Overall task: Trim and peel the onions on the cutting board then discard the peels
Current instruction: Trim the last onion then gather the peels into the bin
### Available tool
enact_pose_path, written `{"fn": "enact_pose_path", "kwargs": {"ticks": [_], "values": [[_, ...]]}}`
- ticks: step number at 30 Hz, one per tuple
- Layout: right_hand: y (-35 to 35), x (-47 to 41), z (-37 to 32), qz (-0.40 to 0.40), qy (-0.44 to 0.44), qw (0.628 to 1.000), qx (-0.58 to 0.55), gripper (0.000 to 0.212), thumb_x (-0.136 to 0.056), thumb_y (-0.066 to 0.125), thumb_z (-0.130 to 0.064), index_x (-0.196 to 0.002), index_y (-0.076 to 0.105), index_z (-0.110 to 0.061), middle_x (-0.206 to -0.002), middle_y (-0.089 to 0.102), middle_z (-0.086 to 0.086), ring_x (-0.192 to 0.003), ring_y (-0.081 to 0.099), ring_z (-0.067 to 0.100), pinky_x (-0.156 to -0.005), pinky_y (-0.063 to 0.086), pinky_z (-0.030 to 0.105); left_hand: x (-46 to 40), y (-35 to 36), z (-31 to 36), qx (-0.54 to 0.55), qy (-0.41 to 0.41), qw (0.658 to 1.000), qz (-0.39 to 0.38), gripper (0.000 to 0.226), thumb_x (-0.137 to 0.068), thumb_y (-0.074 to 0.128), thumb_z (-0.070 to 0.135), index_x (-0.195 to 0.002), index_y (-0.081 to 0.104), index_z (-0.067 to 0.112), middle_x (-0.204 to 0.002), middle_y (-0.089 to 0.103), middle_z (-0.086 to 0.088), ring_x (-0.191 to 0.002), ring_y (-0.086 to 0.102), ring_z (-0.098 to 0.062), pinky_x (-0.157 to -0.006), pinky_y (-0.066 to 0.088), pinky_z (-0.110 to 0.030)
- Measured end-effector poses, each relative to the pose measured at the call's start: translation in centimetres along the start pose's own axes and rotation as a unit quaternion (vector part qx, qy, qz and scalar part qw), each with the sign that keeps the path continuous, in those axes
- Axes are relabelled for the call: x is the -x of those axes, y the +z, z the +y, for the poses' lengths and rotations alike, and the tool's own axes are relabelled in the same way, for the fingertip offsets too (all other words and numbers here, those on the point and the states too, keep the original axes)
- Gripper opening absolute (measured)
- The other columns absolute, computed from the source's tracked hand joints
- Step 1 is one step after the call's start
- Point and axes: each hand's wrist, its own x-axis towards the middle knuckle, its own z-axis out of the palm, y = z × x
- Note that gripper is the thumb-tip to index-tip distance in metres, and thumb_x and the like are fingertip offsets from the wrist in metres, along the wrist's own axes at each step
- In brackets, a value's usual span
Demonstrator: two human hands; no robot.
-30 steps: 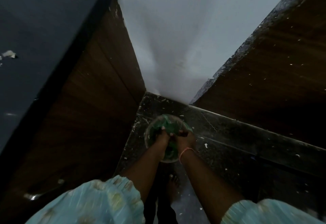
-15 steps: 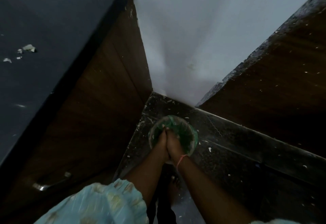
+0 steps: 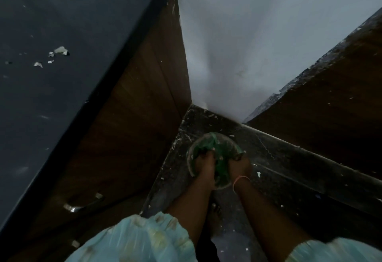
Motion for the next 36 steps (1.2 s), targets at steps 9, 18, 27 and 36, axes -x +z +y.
{"fn": "enact_pose_path", "kwargs": {"ticks": [9, 18, 27, 36], "values": [[-1.4, 4.4, -5.5, -0.085, -0.088, 0.987, -0.103, 0.032, -0.099, 0.051, -0.013, -0.13, 0.059, -0.01, -0.124, 0.064, 0.01, -0.11, 0.06, 0.024, -0.086, 0.046, 0.027, 19.4, 1.9, 15.4, -0.045, 0.11, 0.988, -0.095, 0.04, -0.105, 0.043, 0.036, -0.141, 0.052, 0.02, -0.136, 0.059, -0.012, -0.123, 0.056, -0.029, -0.108, 0.046, -0.04], [3.1, 20.1, -21.9, -0.161, -0.481, 0.855, -0.108, 0.046, -0.092, 0.055, -0.024, -0.137, 0.047, -0.016, -0.137, 0.053, -0.006, -0.126, 0.048, -0.001, -0.108, 0.035, 0.018, 35.9, -12.0, 33.3, 0.083, 0.518, 0.851, 0.009, 0.023, -0.101, 0.05, 0.002, -0.115, 0.069, 0.003, -0.112, 0.07, -0.001, -0.1, 0.062, 0.001, -0.091, 0.047, -0.012], [15.8, 26.9, -25.2, 0.046, -0.624, 0.688, 0.367, 0.096, -0.088, 0.025, -0.066, -0.151, 0.016, 0.005, -0.153, 0.022, 0.035, -0.145, 0.018, 0.046, -0.119, 0.01, 0.054, 31.2, -30.9, 33.8, 0.079, 0.519, 0.768, 0.367, 0.054, -0.098, 0.044, 0.013, -0.152, 0.039, 0.01, -0.155, 0.043, -0.004, -0.144, 0.039, -0.016, -0.12, 0.032, -0.04], [21.0, 28.6, -32.0, -0.342, -0.621, 0.672, 0.215, 0.059, -0.103, 0.038, -0.019, -0.156, 0.012, -0.021, -0.155, 0.037, -0.004, -0.139, 0.037, 0.007, -0.115, 0.029, 0.027, 31.5, -31.0, 33.7, 0.261, 0.484, 0.765, 0.333, 0.057, -0.102, 0.039, -0.002, -0.156, 0.029, 0.016, -0.161, 0.032, 0.006, -0.147, 0.029, -0.001, -0.12, 0.025, -0.02]]}}
